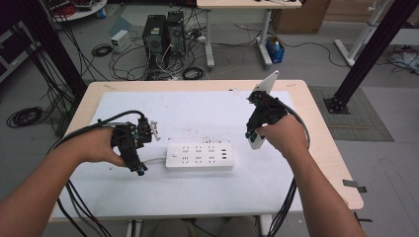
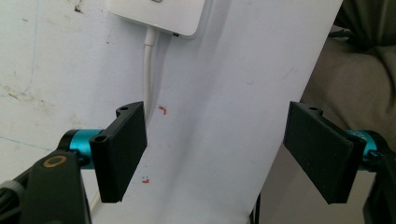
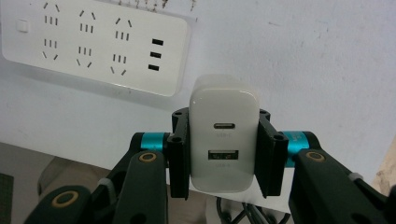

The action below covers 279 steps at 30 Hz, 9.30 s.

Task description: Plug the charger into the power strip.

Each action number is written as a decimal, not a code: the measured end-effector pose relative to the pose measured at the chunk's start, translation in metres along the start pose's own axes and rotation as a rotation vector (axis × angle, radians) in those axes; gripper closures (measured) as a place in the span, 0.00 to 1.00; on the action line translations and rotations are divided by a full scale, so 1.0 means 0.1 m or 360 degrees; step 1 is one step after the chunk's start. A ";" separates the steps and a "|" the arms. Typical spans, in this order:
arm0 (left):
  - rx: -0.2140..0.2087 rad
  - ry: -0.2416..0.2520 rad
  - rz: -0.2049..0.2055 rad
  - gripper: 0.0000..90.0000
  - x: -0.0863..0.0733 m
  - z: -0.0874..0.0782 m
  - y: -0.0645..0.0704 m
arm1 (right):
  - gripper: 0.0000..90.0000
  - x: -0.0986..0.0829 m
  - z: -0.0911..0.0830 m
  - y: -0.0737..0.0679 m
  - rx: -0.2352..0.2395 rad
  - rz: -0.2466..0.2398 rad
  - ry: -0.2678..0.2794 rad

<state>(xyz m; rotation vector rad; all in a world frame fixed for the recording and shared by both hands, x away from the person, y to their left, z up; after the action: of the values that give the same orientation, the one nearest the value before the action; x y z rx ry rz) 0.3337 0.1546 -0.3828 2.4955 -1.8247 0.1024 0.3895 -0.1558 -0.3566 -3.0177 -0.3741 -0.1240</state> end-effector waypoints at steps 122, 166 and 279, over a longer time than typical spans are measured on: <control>-0.0014 -0.0073 0.0104 0.24 -0.03 0.00 0.10 | 0.69 0.57 1.03 -1.00 0.0047 -0.2011 -0.0213; -0.0026 -0.0080 0.0113 0.24 -0.01 0.07 0.06 | 0.70 0.55 1.17 -1.03 -0.0122 -0.2083 -0.0297; -0.0021 -0.0058 0.0158 0.24 0.07 -0.02 0.12 | 0.24 -0.01 0.39 -1.02 -0.0014 -0.1971 -0.0174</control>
<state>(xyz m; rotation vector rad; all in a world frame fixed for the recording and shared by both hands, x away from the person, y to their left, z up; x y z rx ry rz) 0.3247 0.1443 -0.3807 2.4134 -1.9566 0.0491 0.3661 -0.0536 -0.3870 -2.3038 -2.1181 -0.0359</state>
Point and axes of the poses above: each handheld gripper's, and its own axes: z roughly forward along the jaws, x roughly out of its top, y roughly to its right, the point moved 10 cm from there along z, roughly forward along the jaws, and after that the axes turned 1 degree about -y, right-handed, at the moved point
